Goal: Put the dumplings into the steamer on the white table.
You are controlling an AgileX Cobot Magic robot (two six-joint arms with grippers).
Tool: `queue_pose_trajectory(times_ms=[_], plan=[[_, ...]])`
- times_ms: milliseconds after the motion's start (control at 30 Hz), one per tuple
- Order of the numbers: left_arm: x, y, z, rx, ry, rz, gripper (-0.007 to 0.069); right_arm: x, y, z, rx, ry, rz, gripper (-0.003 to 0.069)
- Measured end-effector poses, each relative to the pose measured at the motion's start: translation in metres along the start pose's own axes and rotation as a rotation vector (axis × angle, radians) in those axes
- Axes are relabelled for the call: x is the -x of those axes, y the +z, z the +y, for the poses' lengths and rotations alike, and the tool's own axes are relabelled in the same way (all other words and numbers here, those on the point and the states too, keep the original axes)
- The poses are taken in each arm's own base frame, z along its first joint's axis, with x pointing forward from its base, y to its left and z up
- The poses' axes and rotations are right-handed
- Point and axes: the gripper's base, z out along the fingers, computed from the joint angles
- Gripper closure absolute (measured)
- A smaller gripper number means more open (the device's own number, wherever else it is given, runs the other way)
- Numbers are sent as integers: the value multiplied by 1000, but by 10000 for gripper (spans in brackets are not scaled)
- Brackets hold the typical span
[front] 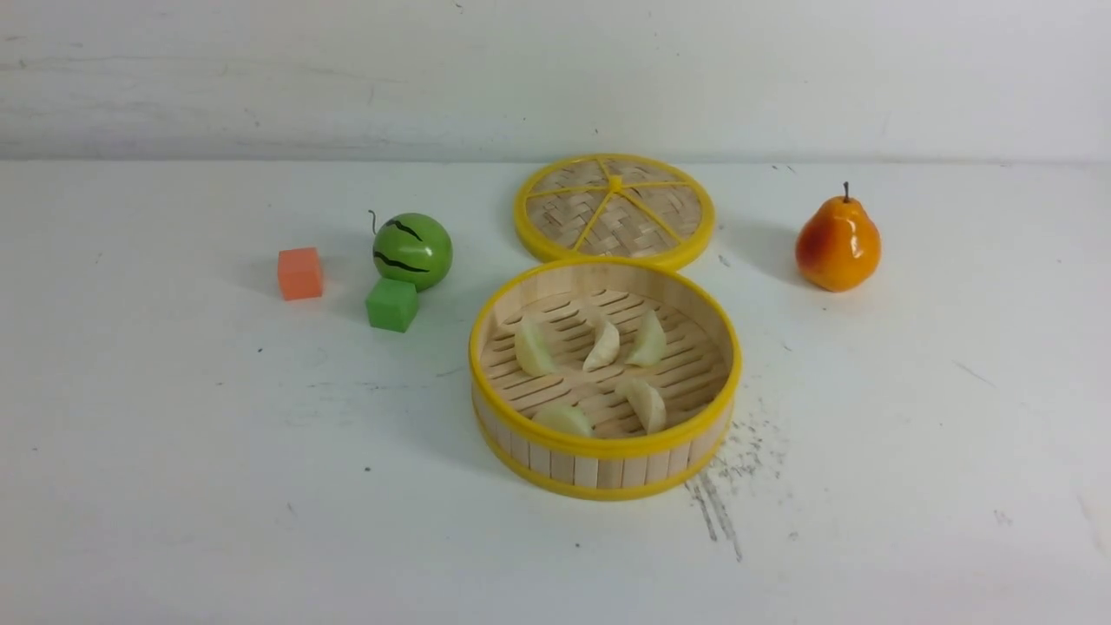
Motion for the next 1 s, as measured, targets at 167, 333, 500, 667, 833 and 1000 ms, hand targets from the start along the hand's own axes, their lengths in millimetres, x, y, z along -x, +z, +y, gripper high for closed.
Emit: queue_pose_trajectory(times_ms=[167, 333, 500, 667, 833, 1000], plan=[[0, 0, 0, 0, 0, 0, 544, -16, -2, -13, -200, 28, 81, 680], [0, 0, 0, 1, 0, 3, 538, -27, -8, -18, -304, -12, 192, 680], [0, 0, 0, 0, -1, 3, 533, -40, -13, -21, -339, -1, 341, 680], [0, 0, 0, 0, -1, 3, 533, -41, -14, -21, -344, 3, 369, 680], [0, 0, 0, 0, -1, 3, 531, -41, -14, -21, -344, 3, 371, 680], [0, 0, 0, 0, -1, 3, 529, -41, -14, -21, -344, 3, 371, 680]])
